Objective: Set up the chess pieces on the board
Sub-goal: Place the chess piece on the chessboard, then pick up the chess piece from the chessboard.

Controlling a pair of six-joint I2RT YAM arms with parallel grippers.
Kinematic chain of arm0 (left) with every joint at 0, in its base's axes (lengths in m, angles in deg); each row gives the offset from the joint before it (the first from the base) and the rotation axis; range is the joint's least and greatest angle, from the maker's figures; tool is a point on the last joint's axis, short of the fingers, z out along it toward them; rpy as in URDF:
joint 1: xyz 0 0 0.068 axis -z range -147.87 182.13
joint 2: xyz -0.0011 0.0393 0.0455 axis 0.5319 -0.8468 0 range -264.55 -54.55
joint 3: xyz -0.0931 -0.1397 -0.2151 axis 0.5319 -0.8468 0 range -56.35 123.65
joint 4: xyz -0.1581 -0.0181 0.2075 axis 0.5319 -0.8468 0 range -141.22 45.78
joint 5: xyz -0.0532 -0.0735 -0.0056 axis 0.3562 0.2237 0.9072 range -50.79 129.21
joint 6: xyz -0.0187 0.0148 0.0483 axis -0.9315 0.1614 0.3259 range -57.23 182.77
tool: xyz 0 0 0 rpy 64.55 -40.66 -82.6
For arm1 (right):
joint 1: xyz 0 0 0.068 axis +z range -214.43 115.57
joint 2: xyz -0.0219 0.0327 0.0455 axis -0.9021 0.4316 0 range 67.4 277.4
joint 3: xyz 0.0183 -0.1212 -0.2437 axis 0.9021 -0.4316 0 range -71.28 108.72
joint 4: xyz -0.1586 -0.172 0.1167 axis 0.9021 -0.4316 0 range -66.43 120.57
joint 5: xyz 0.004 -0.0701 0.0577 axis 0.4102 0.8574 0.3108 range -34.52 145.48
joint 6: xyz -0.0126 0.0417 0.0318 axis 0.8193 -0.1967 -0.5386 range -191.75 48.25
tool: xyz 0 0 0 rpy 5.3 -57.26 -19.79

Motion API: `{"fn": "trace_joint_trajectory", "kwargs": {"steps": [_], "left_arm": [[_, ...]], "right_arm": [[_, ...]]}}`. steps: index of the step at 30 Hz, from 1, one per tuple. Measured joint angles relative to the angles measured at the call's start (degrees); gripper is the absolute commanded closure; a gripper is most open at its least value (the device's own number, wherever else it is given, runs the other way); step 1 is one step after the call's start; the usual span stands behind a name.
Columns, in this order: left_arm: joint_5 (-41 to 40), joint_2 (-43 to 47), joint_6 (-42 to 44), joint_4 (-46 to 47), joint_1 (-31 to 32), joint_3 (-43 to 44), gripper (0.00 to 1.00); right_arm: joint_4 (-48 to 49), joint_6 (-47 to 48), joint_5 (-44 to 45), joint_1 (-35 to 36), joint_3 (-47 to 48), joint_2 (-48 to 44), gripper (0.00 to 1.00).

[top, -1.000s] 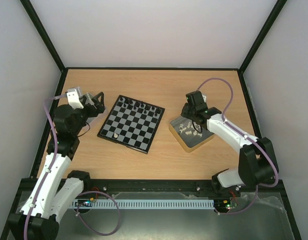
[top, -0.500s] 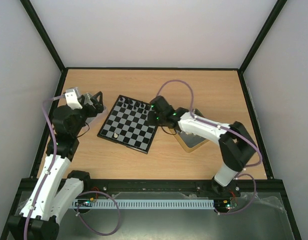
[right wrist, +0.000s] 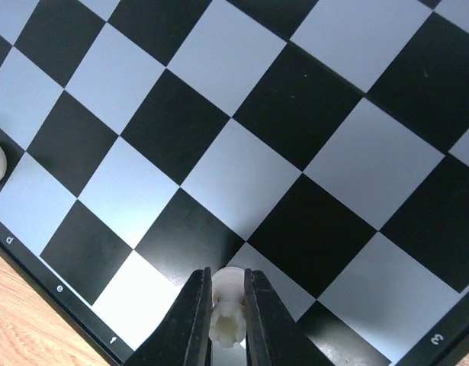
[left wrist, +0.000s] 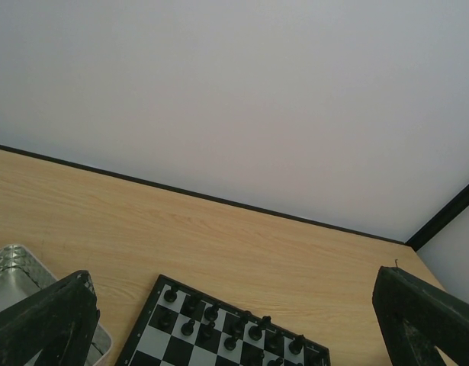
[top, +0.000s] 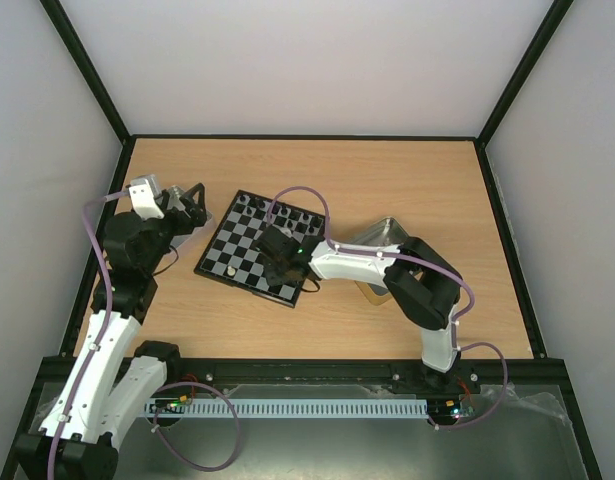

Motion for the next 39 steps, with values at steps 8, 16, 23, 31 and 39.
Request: {"fn": "trace_joint_trajectory", "kwargs": {"steps": [8, 16, 23, 31, 39], "left_arm": [[0.0, 0.0, 0.0, 0.0, 0.0, 0.0, 0.01], [0.0, 0.0, 0.0, 0.0, 0.0, 0.0, 0.01], [0.0, 0.0, 0.0, 0.0, 0.0, 0.0, 0.01], [0.0, 0.0, 0.0, 0.0, 0.0, 0.0, 0.01], [0.0, 0.0, 0.0, 0.0, 0.0, 0.0, 0.0]], "right_arm": [[-1.3, 1.0, 0.1, -0.2, 1.2, 0.0, 0.74], [-1.3, 0.5, 0.1, -0.2, 1.6, 0.0, 0.71], [-1.3, 0.1, 0.1, -0.2, 1.6, 0.1, 0.74], [-1.3, 0.2, -0.6, -0.2, 1.7, 1.0, 0.93], [-1.3, 0.0, -0.9, -0.2, 1.9, 0.9, 0.96]]}}
